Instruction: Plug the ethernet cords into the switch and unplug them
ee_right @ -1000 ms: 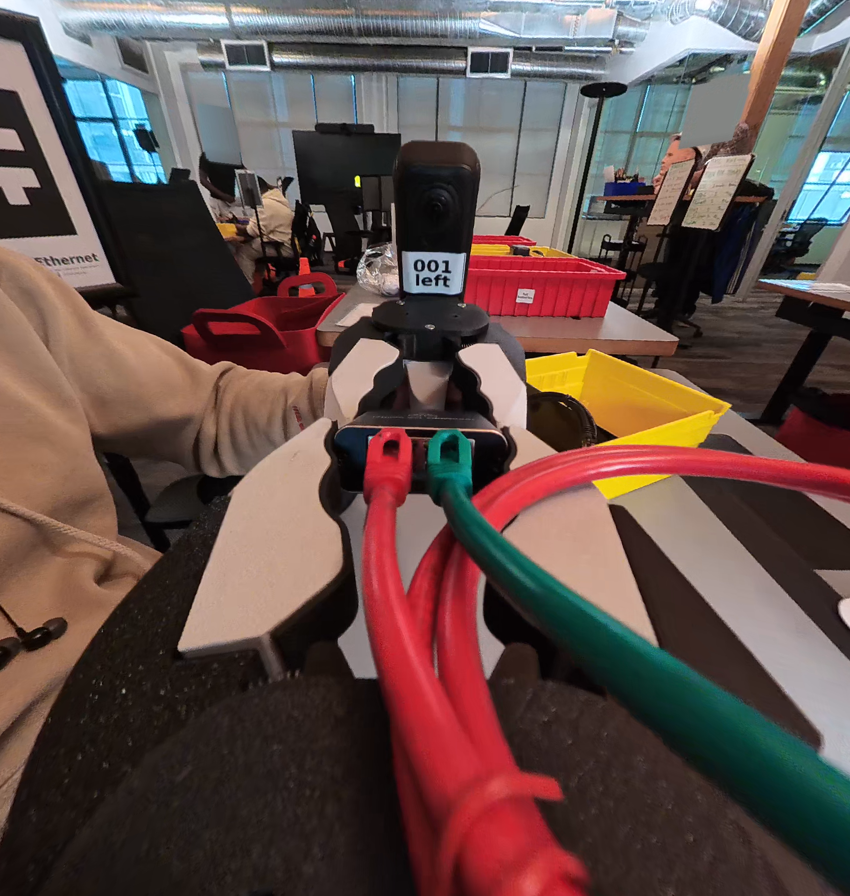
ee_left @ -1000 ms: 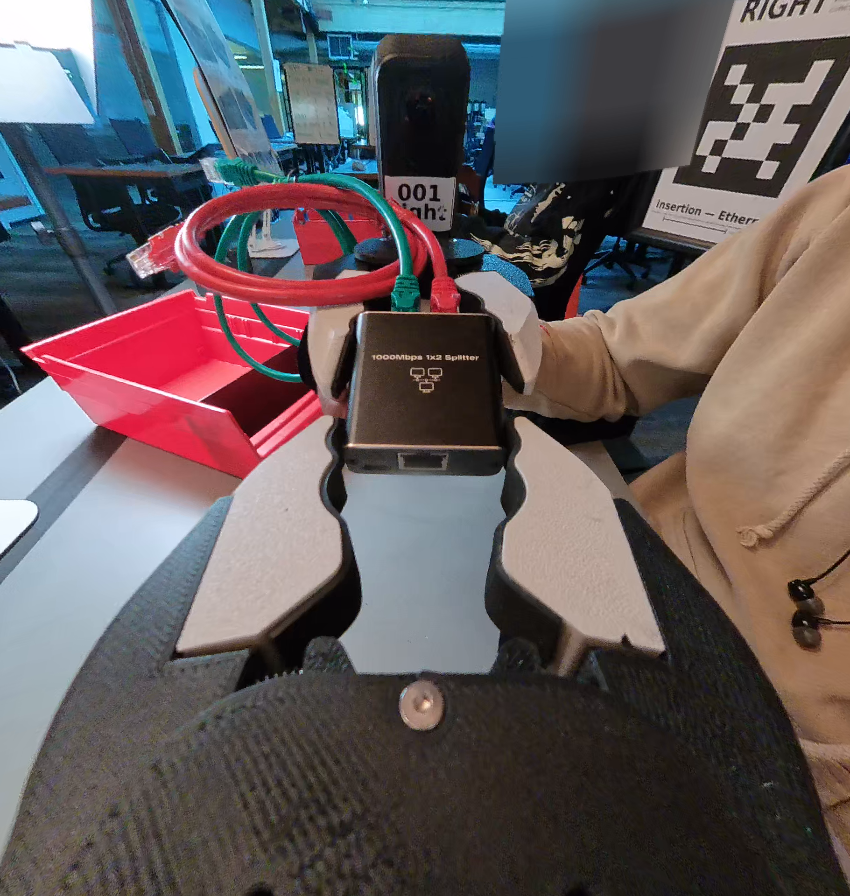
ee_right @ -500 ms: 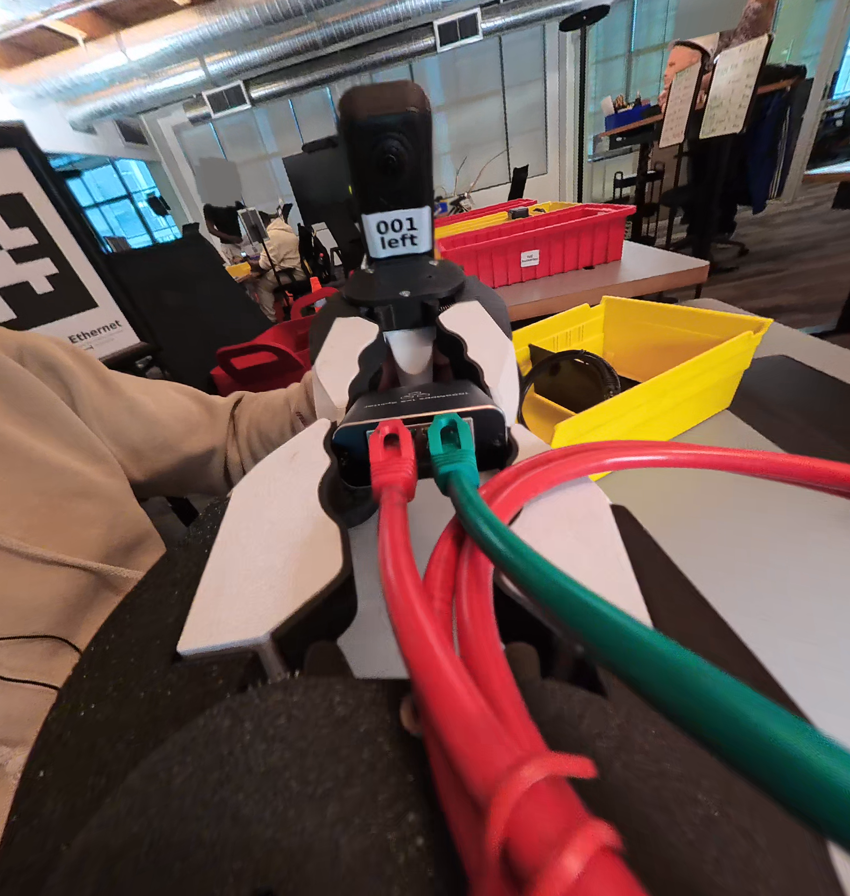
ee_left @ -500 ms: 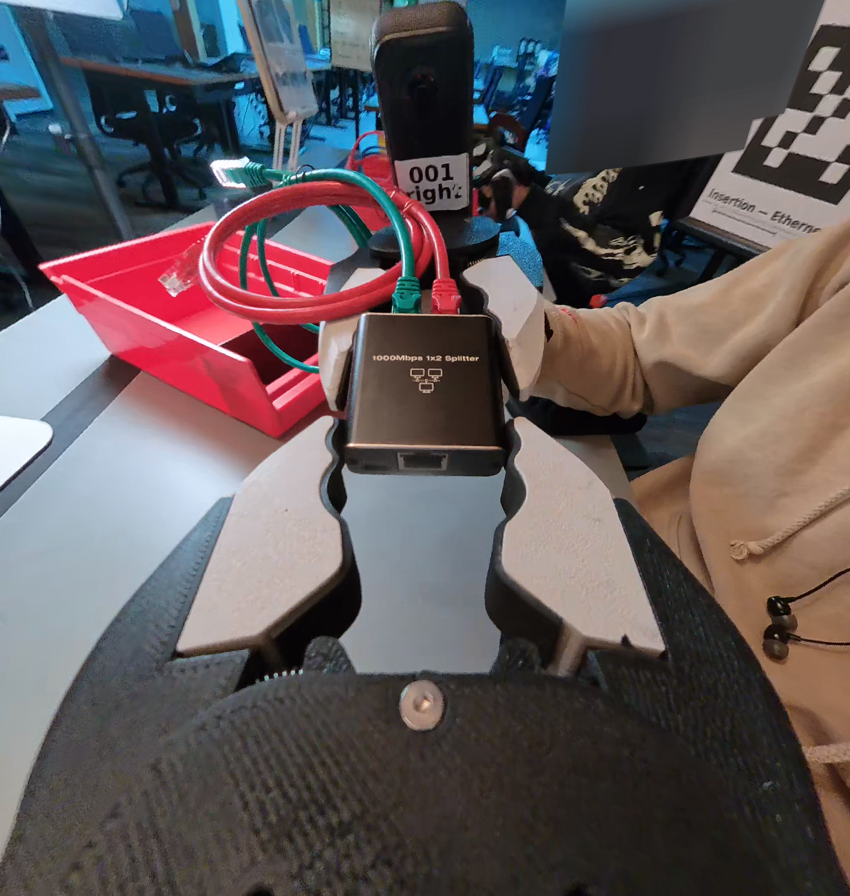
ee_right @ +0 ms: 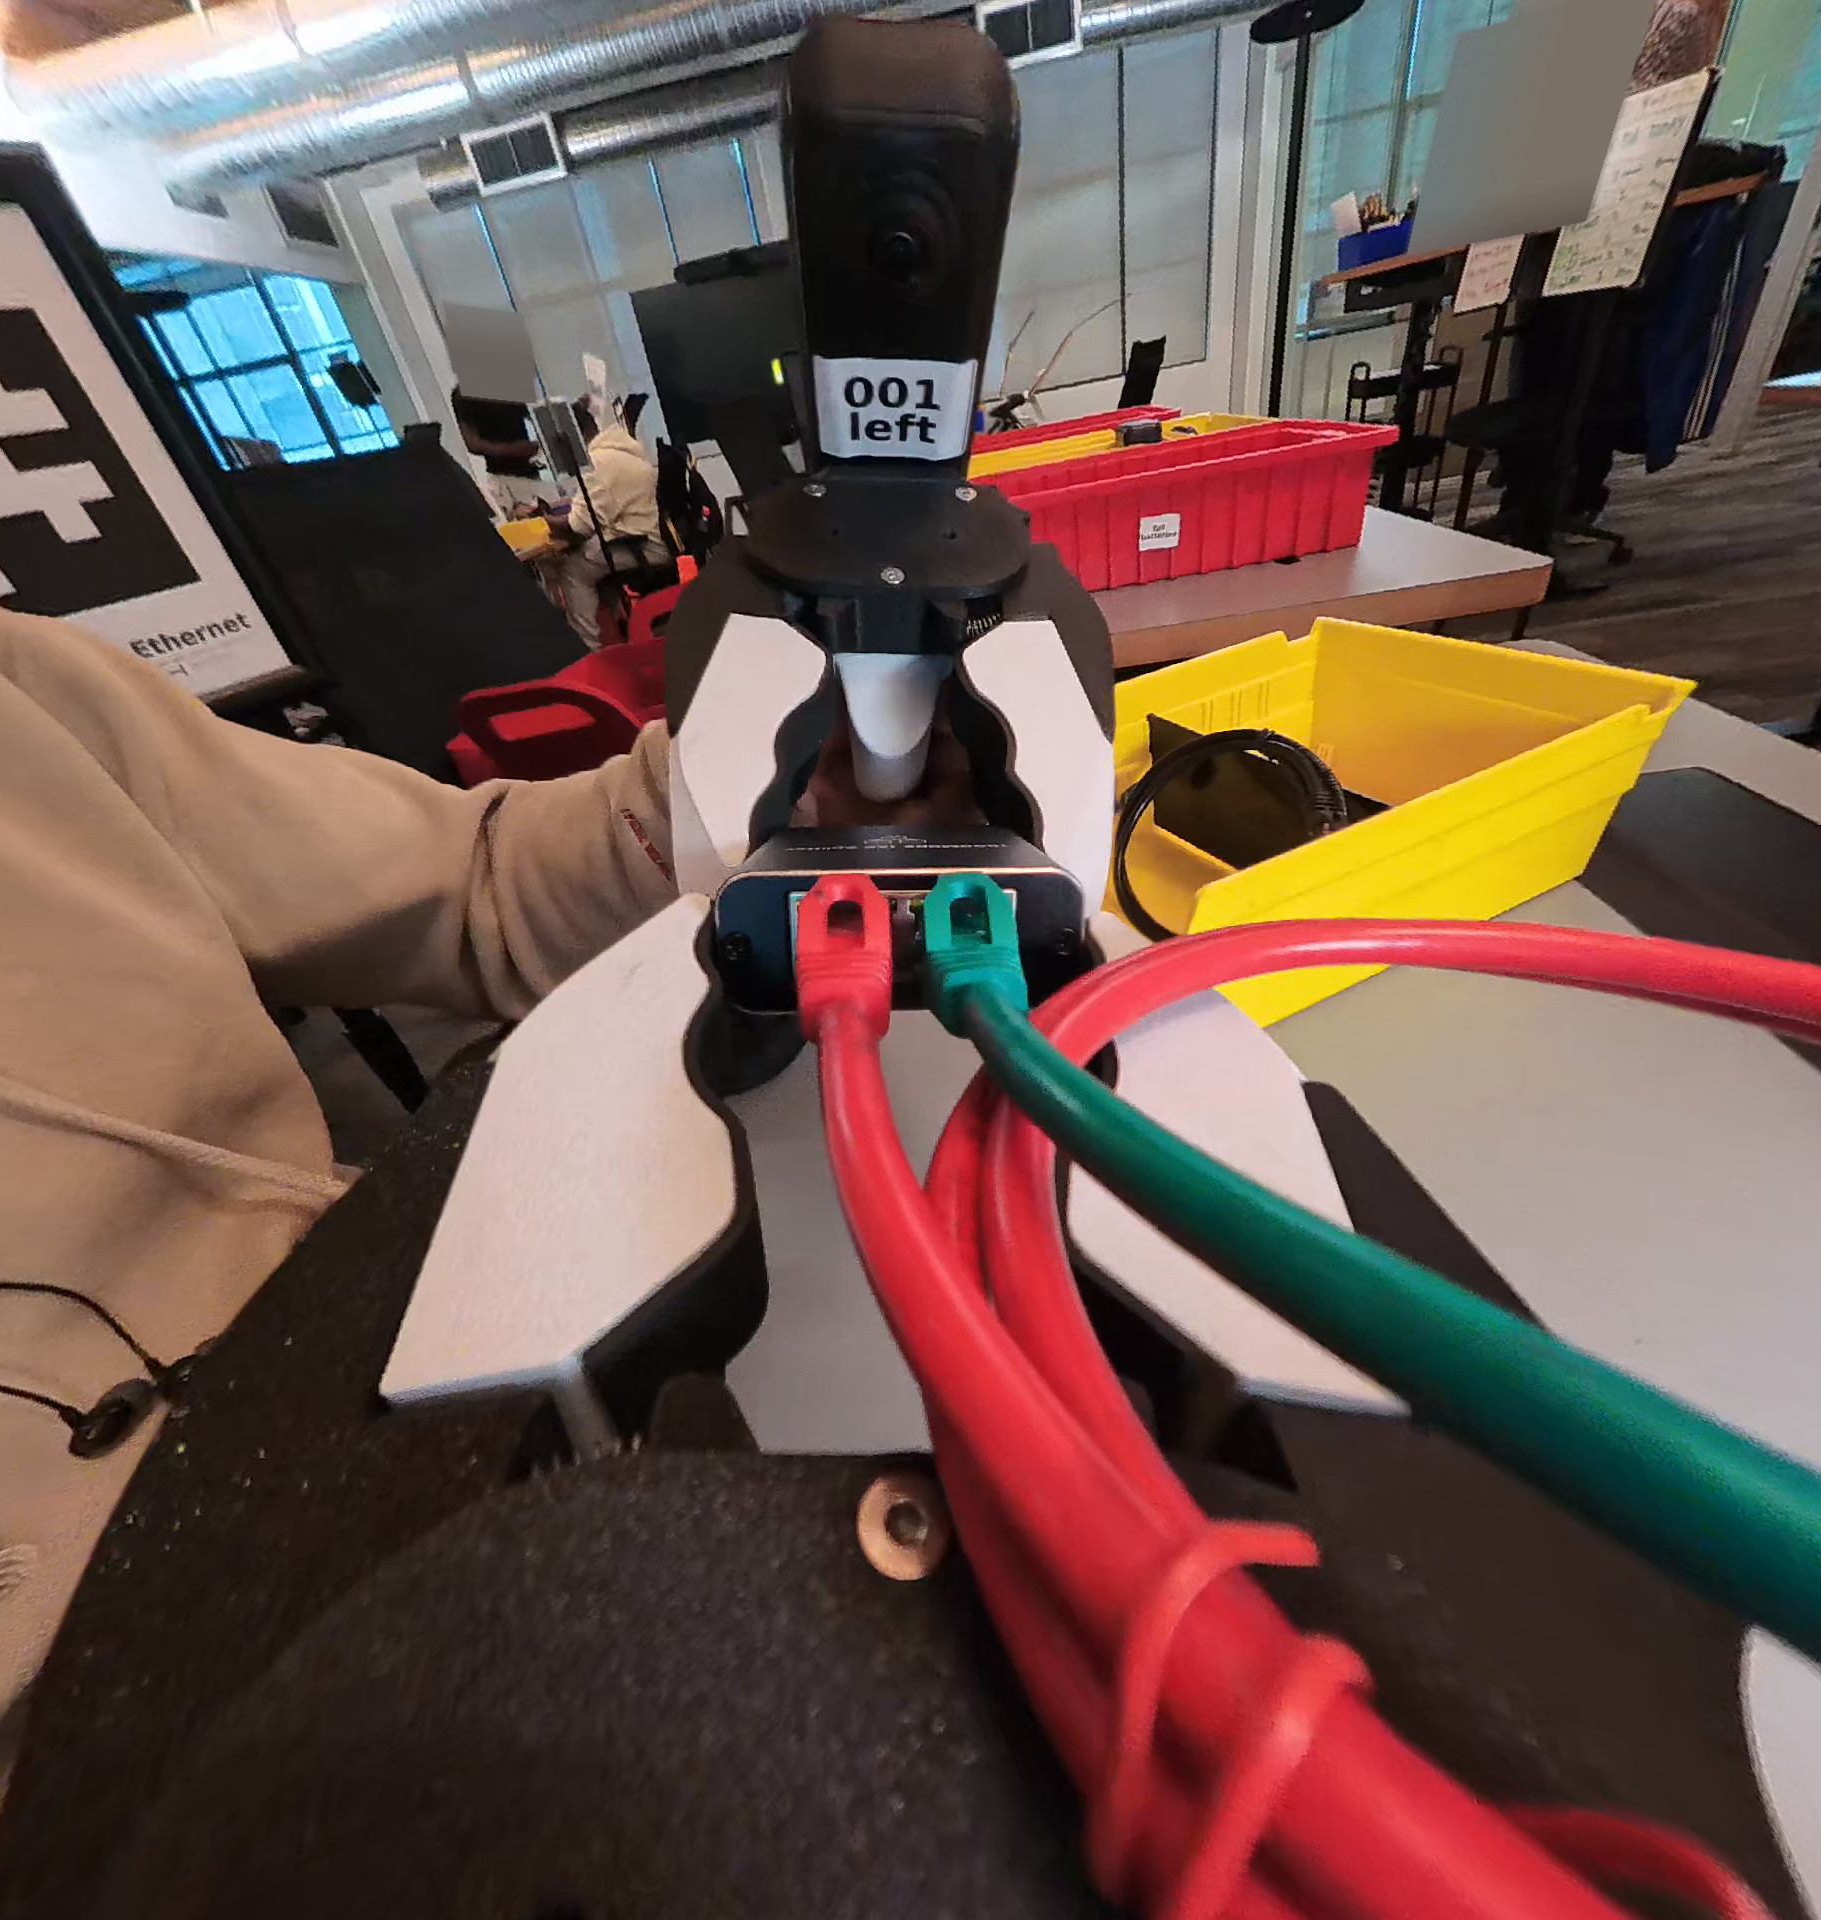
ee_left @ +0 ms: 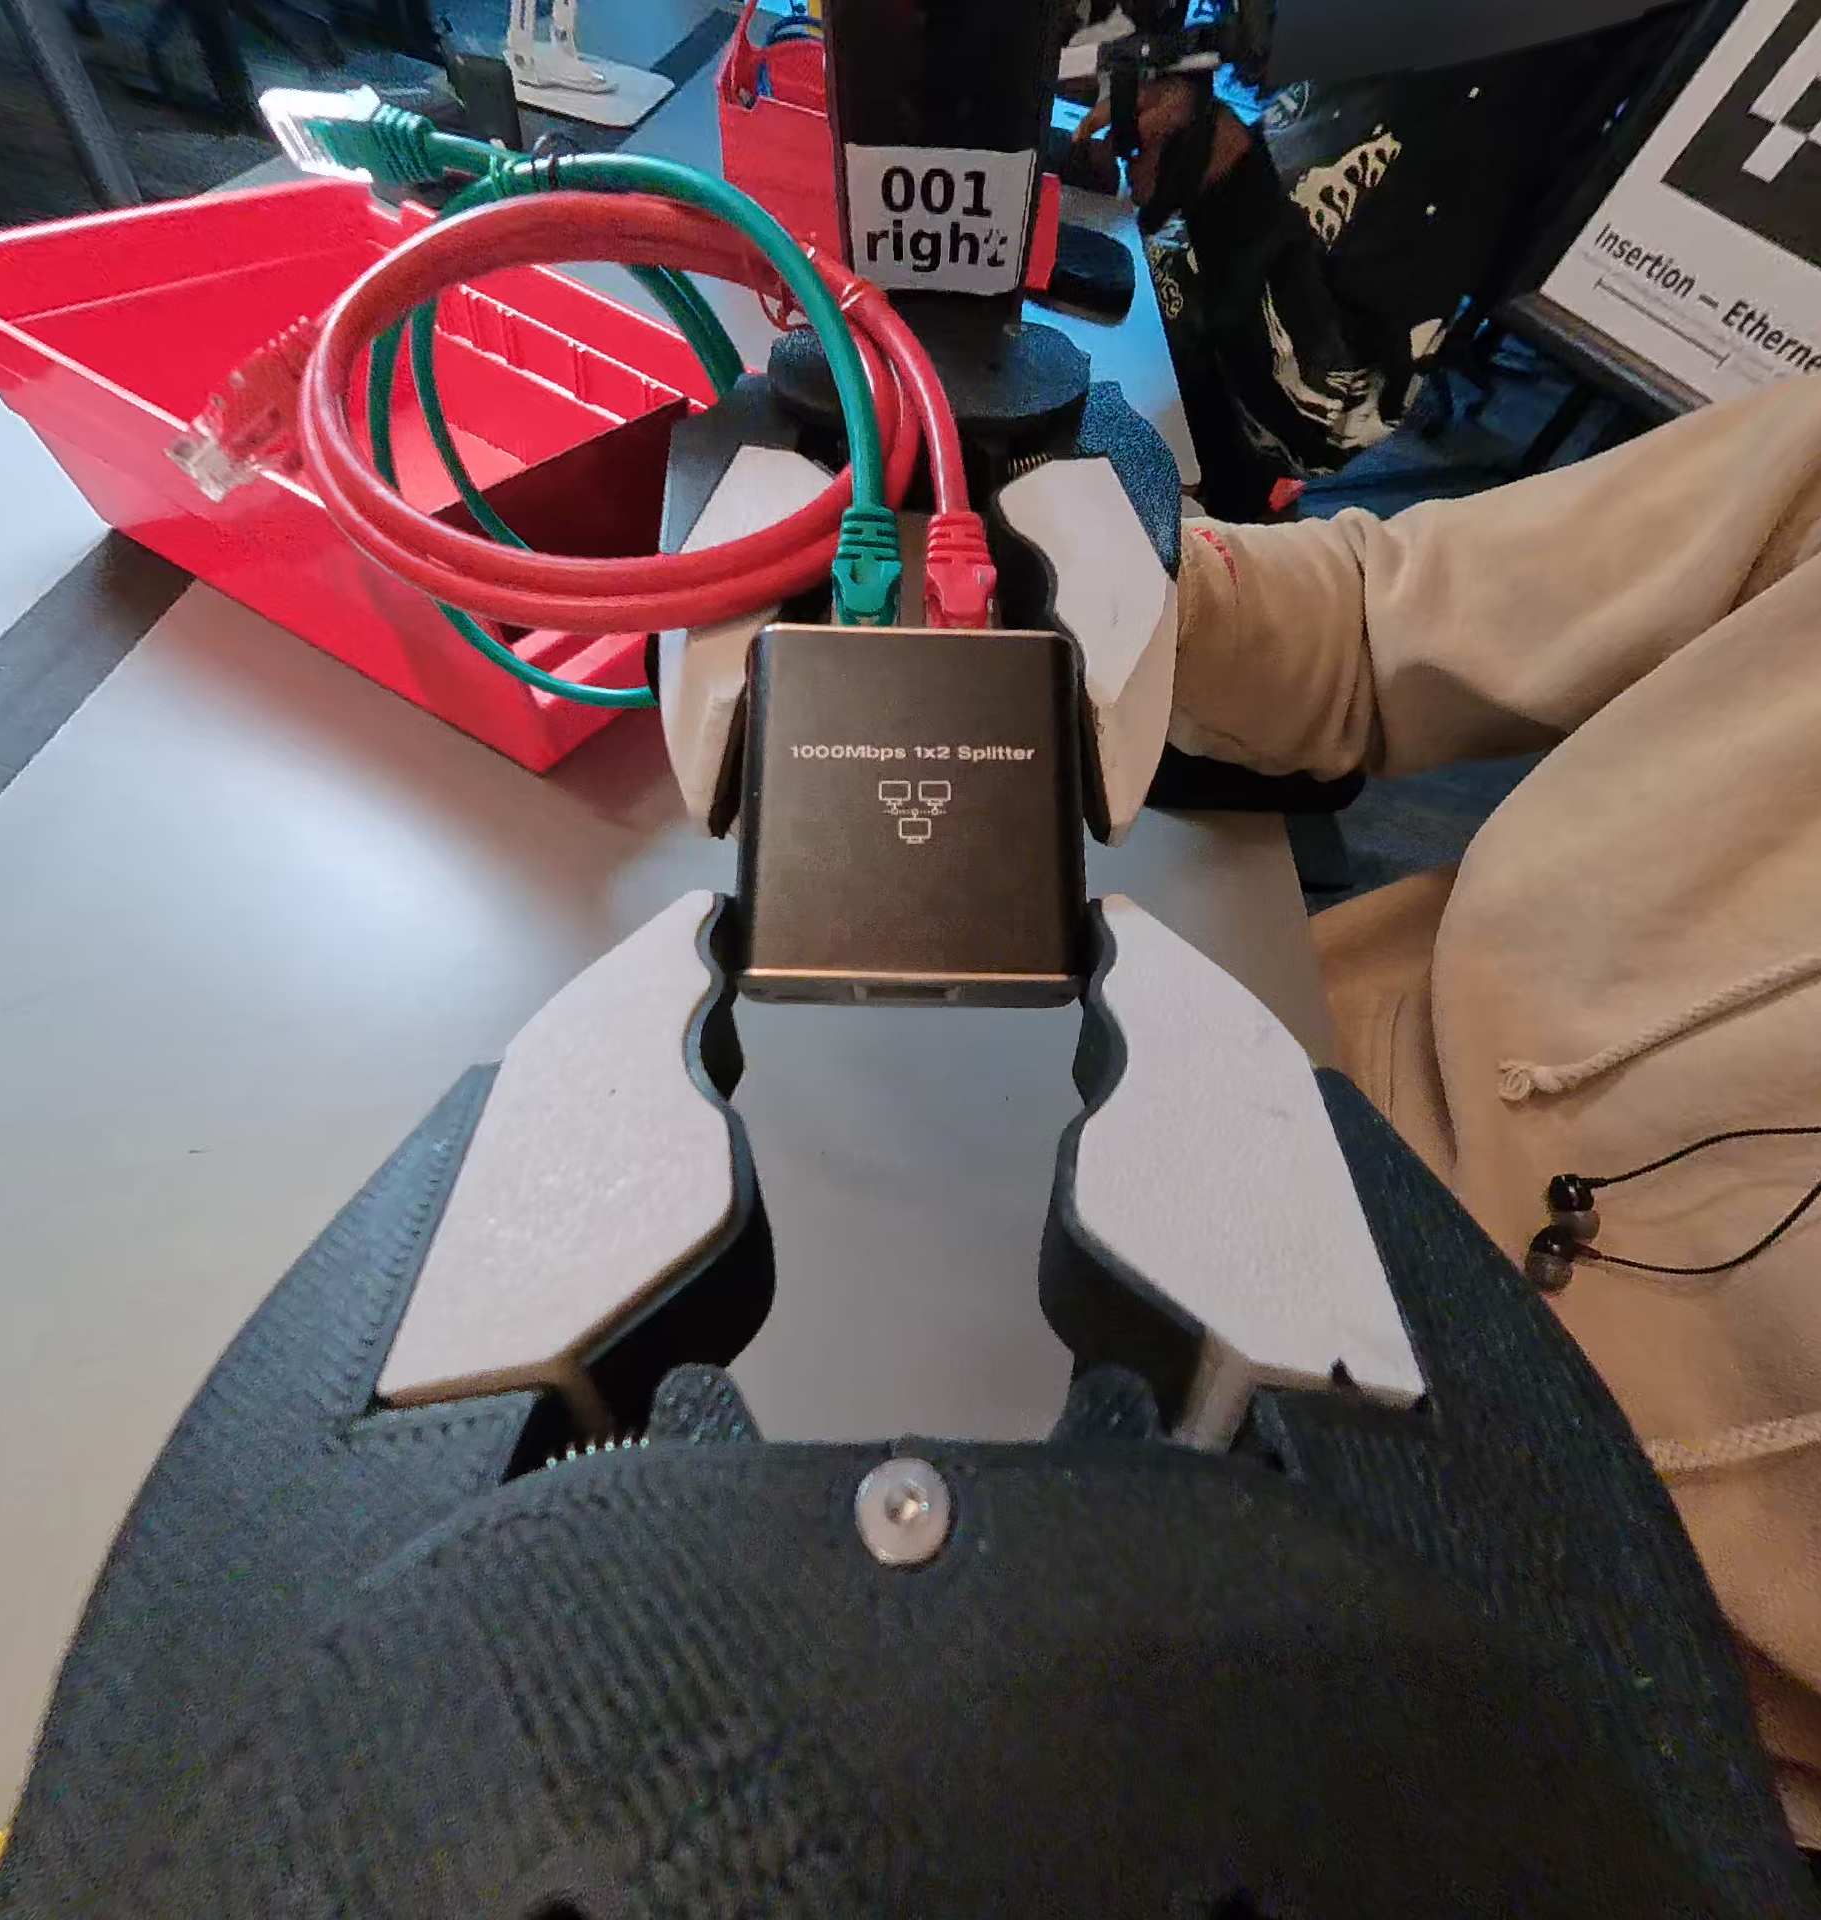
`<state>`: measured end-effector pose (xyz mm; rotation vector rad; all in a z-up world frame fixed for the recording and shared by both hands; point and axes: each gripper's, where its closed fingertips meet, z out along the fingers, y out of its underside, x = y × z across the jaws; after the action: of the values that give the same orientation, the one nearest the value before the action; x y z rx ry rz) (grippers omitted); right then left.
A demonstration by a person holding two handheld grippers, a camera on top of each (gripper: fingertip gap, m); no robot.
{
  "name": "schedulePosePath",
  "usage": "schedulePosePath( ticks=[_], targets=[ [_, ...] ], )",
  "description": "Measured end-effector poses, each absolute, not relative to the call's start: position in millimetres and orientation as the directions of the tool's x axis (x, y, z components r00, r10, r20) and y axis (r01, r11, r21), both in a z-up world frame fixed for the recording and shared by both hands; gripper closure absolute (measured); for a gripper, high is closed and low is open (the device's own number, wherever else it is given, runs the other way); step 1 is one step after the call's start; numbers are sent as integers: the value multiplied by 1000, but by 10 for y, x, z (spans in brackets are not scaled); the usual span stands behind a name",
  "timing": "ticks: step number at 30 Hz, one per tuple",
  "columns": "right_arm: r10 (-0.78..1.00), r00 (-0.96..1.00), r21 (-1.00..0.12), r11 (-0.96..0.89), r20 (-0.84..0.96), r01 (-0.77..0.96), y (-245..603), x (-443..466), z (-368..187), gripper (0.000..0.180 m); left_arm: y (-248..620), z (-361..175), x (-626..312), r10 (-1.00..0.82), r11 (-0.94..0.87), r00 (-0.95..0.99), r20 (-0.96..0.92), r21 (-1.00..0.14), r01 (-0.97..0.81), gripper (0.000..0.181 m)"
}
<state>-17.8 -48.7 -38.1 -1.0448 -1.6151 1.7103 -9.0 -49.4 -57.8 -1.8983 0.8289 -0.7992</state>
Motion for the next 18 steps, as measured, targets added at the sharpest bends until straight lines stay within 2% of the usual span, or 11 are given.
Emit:
schedulePosePath(
  ticks=[8,11,15,18],
  targets=[
    [843,-525,-993,-100,-118,62,-505,-180,-303,118,-546,-484,-151,-825,-303,552,126,-922,-242,118],
    [861,-496,-993,-115,-113,27,-357,-102,-148,118,-518,-273,-460,-773,-227,634,27,-945,-236,114],
    [889,-448,-994,-110,-92,-14,-145,19,49,118,-466,23,-1225,-565,-184,823,-57,-964,-193,121],
    [907,-415,-995,-92,-72,-29,-31,78,115,118,-426,-113,-1903,-344,-272,930,-131,-934,-233,126]
  ],
)
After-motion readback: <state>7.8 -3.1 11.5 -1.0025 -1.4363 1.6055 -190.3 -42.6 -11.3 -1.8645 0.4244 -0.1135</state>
